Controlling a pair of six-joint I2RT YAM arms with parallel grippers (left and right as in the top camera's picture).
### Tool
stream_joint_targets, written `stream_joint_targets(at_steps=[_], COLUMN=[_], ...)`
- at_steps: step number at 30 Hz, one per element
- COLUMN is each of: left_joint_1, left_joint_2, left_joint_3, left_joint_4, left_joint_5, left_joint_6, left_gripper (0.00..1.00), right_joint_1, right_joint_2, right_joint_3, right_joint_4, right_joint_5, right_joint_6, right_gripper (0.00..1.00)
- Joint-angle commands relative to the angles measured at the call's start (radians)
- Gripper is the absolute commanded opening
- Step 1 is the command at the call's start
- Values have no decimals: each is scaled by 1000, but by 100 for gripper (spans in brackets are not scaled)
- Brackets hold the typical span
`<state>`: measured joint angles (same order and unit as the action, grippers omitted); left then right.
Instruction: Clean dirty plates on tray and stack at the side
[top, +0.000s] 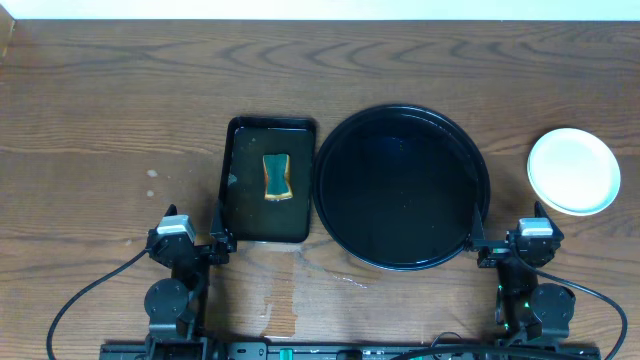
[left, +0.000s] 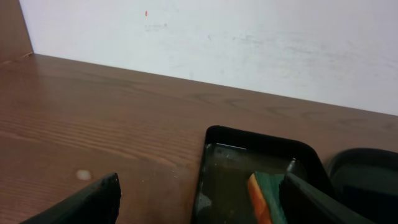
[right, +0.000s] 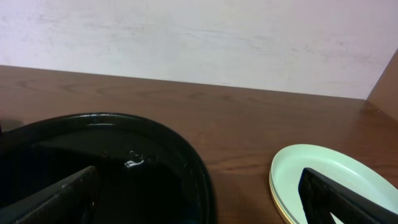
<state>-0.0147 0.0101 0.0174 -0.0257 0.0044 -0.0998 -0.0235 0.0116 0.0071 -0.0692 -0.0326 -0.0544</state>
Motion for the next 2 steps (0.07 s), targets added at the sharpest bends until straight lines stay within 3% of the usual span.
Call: stream_joint_targets(at_steps=[1, 2], left_joint_1=[4, 4], left_joint_2=[-5, -5], left_joint_3=[-13, -13], left_joint_4=[-47, -47], left_joint_5=[-13, -13], left_joint_6=[13, 13], left_gripper=[82, 82], right_joint_1=[5, 5], right_joint_2=[-7, -6], right_joint_3=[-2, -2], right_joint_4=[-3, -3], right_joint_5=[-1, -1], right_joint_6=[16, 16], right_gripper=[99, 99])
